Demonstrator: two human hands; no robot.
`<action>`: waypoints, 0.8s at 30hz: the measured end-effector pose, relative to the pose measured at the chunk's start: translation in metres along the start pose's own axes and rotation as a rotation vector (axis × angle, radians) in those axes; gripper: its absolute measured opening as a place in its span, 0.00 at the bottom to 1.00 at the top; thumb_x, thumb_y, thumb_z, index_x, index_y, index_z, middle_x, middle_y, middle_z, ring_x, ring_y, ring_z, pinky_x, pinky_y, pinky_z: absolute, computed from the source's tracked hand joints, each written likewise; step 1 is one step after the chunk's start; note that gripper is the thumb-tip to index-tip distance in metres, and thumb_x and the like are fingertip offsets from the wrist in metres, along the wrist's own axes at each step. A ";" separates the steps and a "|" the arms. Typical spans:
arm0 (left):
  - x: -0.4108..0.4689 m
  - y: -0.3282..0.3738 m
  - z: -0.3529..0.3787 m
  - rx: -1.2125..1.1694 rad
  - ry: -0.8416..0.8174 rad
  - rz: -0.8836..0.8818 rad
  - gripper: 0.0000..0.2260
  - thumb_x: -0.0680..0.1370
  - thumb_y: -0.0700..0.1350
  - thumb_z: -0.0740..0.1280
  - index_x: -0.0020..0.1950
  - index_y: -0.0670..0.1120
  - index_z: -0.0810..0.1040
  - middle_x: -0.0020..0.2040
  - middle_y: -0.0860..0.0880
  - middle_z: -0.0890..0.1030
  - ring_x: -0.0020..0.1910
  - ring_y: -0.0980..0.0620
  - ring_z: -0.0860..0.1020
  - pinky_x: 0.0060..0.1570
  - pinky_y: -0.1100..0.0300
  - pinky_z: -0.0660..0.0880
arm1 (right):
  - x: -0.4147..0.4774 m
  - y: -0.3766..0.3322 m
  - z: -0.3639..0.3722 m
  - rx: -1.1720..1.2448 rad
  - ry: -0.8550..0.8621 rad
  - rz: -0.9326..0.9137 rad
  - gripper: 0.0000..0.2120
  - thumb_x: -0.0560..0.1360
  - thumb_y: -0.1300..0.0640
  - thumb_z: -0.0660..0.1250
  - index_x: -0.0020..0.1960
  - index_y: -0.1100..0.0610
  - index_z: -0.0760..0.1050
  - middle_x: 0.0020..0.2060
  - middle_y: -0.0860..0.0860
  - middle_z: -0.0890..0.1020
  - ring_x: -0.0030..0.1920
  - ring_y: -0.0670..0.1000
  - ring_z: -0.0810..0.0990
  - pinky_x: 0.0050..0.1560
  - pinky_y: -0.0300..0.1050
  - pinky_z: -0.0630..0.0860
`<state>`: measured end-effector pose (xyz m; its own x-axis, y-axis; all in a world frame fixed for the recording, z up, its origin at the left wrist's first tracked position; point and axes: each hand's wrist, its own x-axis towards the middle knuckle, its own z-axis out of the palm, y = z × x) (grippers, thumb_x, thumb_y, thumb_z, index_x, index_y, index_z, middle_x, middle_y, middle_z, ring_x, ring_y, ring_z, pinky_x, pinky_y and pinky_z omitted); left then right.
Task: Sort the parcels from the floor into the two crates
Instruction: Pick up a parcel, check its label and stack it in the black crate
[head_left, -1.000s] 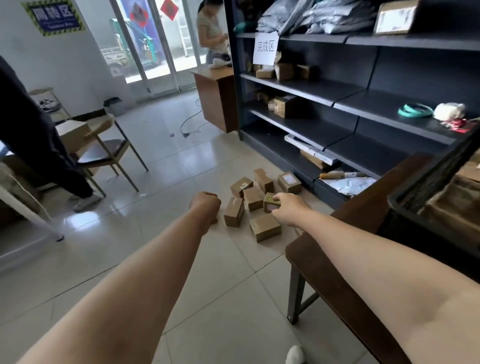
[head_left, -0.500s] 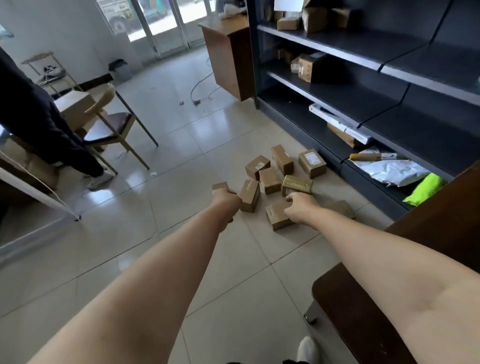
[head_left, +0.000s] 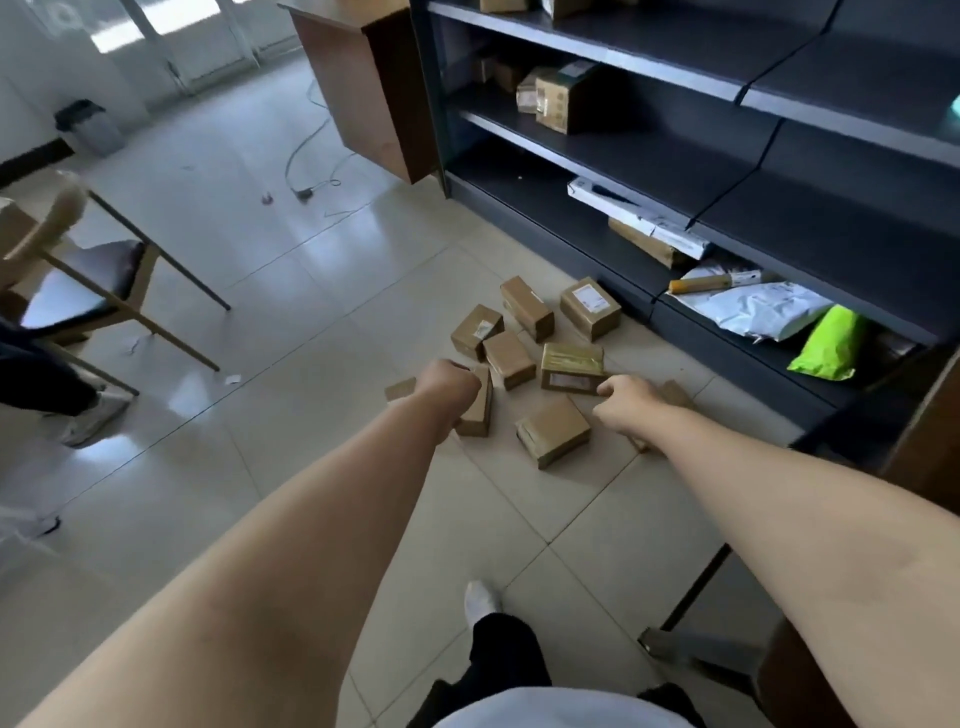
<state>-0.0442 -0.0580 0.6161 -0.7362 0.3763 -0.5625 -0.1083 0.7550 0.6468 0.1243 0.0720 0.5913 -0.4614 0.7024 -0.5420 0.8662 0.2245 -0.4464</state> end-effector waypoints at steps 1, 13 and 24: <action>0.013 0.001 -0.005 0.020 -0.023 -0.004 0.05 0.79 0.37 0.61 0.49 0.45 0.76 0.48 0.43 0.76 0.48 0.43 0.75 0.49 0.51 0.77 | 0.006 -0.008 0.004 0.017 0.002 0.020 0.22 0.78 0.60 0.62 0.71 0.54 0.70 0.70 0.55 0.72 0.68 0.57 0.71 0.66 0.48 0.70; 0.118 0.015 0.004 0.235 -0.215 -0.040 0.05 0.79 0.38 0.61 0.46 0.45 0.74 0.43 0.44 0.74 0.45 0.45 0.74 0.43 0.54 0.73 | 0.061 -0.010 0.025 0.162 0.012 0.269 0.19 0.77 0.60 0.64 0.68 0.55 0.74 0.68 0.55 0.75 0.68 0.57 0.73 0.66 0.44 0.70; 0.196 0.066 0.078 0.401 -0.318 -0.091 0.11 0.79 0.40 0.61 0.58 0.43 0.78 0.49 0.44 0.76 0.48 0.46 0.75 0.45 0.54 0.75 | 0.175 0.006 0.009 0.268 -0.108 0.327 0.18 0.78 0.60 0.62 0.68 0.57 0.74 0.68 0.56 0.75 0.67 0.58 0.73 0.63 0.43 0.70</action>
<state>-0.1435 0.1075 0.5078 -0.4894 0.3968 -0.7765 0.1476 0.9153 0.3746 0.0473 0.1900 0.4877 -0.2007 0.6295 -0.7506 0.8964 -0.1910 -0.3999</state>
